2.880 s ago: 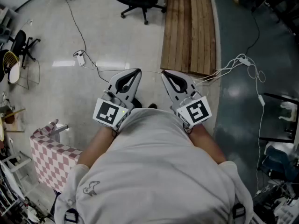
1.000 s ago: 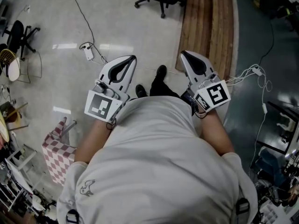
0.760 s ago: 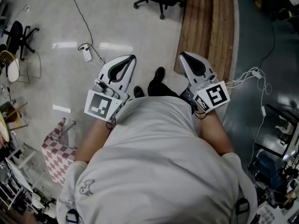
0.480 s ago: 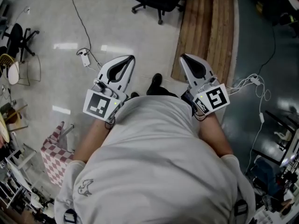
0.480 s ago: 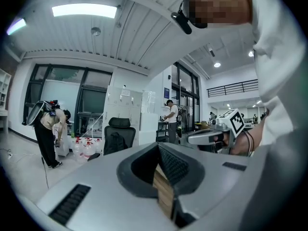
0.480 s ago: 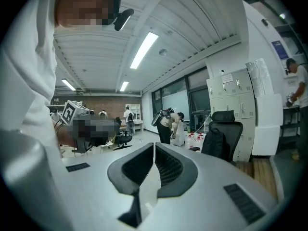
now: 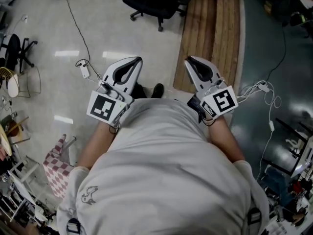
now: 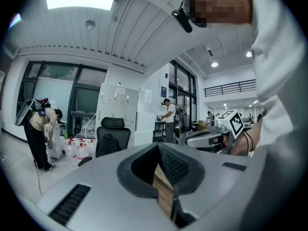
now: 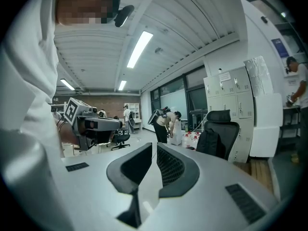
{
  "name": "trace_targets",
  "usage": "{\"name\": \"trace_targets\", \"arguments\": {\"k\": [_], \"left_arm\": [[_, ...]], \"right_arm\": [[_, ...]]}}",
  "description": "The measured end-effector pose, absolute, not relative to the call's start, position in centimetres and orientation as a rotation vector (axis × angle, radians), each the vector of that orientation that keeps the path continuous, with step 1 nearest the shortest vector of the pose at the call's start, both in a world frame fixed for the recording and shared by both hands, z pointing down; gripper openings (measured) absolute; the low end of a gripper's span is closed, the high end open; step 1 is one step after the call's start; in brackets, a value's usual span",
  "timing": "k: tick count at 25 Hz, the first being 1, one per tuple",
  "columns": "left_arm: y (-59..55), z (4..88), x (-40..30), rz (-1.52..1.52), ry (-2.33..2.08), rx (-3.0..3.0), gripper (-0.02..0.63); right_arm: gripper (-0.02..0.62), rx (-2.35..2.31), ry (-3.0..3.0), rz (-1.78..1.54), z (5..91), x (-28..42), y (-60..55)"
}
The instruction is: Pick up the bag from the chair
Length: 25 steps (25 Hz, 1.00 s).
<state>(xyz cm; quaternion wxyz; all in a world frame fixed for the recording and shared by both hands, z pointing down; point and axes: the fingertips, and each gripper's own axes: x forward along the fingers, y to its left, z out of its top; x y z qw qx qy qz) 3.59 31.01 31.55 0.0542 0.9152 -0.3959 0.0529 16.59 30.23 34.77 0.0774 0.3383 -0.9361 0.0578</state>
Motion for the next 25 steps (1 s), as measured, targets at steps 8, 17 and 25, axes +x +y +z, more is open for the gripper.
{"name": "trace_targets", "arguments": {"k": [8,17,25], "left_arm": [[26.6,31.9,4.5,0.169,-1.182,2.788,0.008],[21.2,31.8,1.7,0.144,-1.214,2.761,0.007],[15.9,31.8,-3.5,0.125,-1.206,2.762,0.008]], "right_arm": [[0.037,1.036,-2.794,0.202,35.5,17.4,26.6],[0.078,1.048,-2.771,0.223,35.4,15.3,21.8],[0.08,1.084,-2.747,0.203,34.9,10.8,16.9]]}}
